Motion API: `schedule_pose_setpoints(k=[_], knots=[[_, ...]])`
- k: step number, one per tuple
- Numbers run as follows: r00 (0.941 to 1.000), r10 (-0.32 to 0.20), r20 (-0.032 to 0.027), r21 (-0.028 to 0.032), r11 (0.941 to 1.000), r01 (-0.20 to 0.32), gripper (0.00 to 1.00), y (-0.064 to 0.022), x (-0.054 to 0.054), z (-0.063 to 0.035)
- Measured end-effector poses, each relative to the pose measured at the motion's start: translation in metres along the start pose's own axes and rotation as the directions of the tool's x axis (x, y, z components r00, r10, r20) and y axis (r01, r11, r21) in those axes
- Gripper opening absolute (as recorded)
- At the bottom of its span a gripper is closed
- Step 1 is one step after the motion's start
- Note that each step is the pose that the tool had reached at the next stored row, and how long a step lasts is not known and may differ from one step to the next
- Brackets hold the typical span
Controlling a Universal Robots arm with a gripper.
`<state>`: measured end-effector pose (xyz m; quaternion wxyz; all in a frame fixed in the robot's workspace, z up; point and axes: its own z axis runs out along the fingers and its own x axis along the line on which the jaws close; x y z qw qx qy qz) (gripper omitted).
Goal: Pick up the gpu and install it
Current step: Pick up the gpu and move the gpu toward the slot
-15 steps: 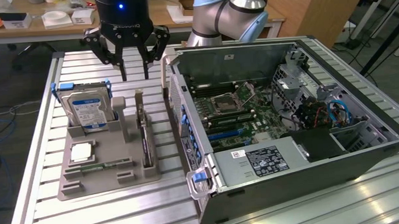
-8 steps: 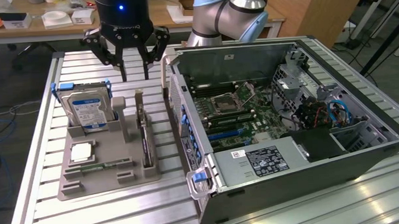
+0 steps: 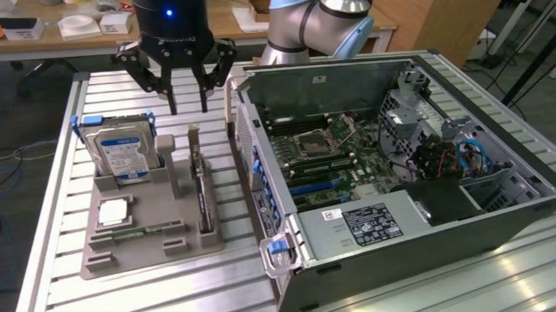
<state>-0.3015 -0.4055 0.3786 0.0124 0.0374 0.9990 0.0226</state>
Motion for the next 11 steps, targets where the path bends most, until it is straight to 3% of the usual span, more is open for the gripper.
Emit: schedule_pose_setpoints(k=[11], knots=[[1.0,0.0,0.0001,0.0006,1.0,0.0,0.47,-0.0035,-0.0002,0.0019]])
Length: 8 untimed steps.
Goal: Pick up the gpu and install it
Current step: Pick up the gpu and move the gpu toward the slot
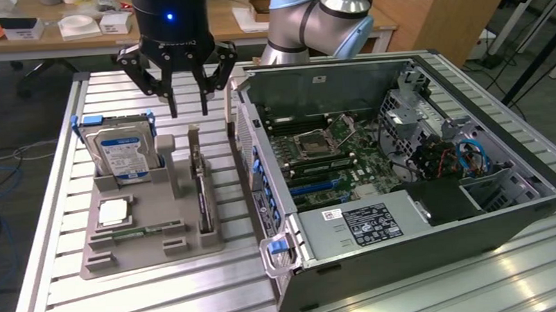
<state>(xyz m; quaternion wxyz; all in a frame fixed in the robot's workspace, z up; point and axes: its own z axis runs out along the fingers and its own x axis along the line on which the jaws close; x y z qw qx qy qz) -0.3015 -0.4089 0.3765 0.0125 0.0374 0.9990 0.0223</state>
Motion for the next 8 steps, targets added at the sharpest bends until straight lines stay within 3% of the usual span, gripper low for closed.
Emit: schedule_pose_setpoints(k=[8], knots=[[1.0,0.0,0.0001,0.0004,1.0,0.0,0.47,-0.0024,-0.0002,0.0017]])
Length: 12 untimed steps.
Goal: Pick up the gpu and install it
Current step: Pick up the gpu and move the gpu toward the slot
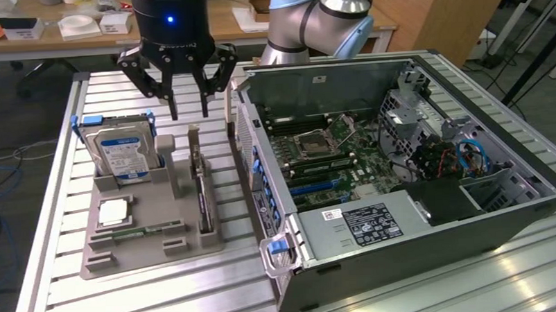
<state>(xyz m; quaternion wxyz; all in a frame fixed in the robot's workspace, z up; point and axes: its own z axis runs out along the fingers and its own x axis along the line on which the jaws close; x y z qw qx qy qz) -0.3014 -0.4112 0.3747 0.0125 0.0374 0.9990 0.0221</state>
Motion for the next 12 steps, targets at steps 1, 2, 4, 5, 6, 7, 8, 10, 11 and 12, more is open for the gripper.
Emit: schedule_pose_setpoints(k=[1,2,4,5,6,7,8,10,11,12], knots=[[1.0,0.0,0.0,0.0001,1.0,0.0,0.47,-0.0003,0.0,0.0002],[1.0,0.0,0.0,0.0001,1.0,0.0,0.47,-0.0006,0.0,0.0004],[1.0,0.0,0.0,0.0003,1.0,0.0,0.47,-0.0011,-0.0001,0.0008],[1.0,0.0,0.0,0.0003,1.0,0.0,0.47,-0.0014,-0.0001,0.001],[1.0,0.0,0.0,0.0003,1.0,0.0,0.47,-0.0017,-0.0001,0.0013],[1.0,0.0,-0.0001,0.0004,1.0,0.0,0.47,-0.0021,-0.0001,0.0014],[1.0,0.0,0.0,0.0003,1.0,0.0,0.47,-0.0024,-0.0001,0.0017],[1.0,0.0,-0.0001,0.0003,1.0,0.0,0.47,-0.003,-0.0001,0.0021],[1.0,0.0,0.0,0.0003,1.0,0.0,0.47,-0.0033,-0.0002,0.0023],[1.0,0.0,0.0,0.0003,1.0,0.0,0.47,-0.0037,-0.0002,0.0025]])
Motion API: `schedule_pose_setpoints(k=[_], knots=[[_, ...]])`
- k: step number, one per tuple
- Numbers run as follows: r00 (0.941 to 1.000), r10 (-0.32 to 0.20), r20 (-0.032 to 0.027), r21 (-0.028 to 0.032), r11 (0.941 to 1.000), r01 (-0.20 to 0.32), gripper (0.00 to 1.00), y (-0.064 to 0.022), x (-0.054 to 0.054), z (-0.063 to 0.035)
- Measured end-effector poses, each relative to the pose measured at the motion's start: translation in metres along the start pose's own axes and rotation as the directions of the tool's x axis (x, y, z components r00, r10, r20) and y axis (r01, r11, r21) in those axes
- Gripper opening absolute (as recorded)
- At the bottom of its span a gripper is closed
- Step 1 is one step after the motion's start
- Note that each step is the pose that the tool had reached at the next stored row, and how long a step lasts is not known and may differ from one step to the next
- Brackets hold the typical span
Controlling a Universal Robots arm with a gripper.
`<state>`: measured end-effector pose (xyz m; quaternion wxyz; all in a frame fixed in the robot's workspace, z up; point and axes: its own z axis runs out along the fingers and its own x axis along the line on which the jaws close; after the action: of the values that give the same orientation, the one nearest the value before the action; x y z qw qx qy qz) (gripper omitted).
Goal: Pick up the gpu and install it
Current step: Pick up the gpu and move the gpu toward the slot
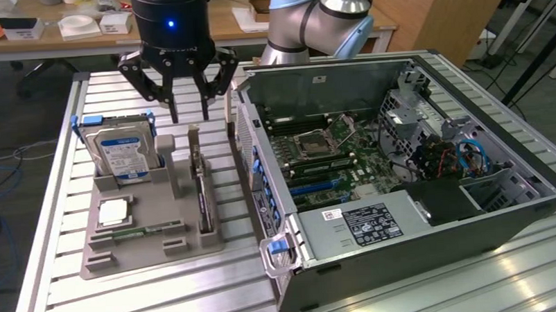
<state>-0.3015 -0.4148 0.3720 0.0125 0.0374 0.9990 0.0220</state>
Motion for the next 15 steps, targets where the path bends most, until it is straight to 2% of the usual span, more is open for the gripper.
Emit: schedule_pose_setpoints(k=[15], knots=[[1.0,0.0,0.0,0.0,1.0,0.0,0.47,-0.0055,-0.0003,0.0028]])
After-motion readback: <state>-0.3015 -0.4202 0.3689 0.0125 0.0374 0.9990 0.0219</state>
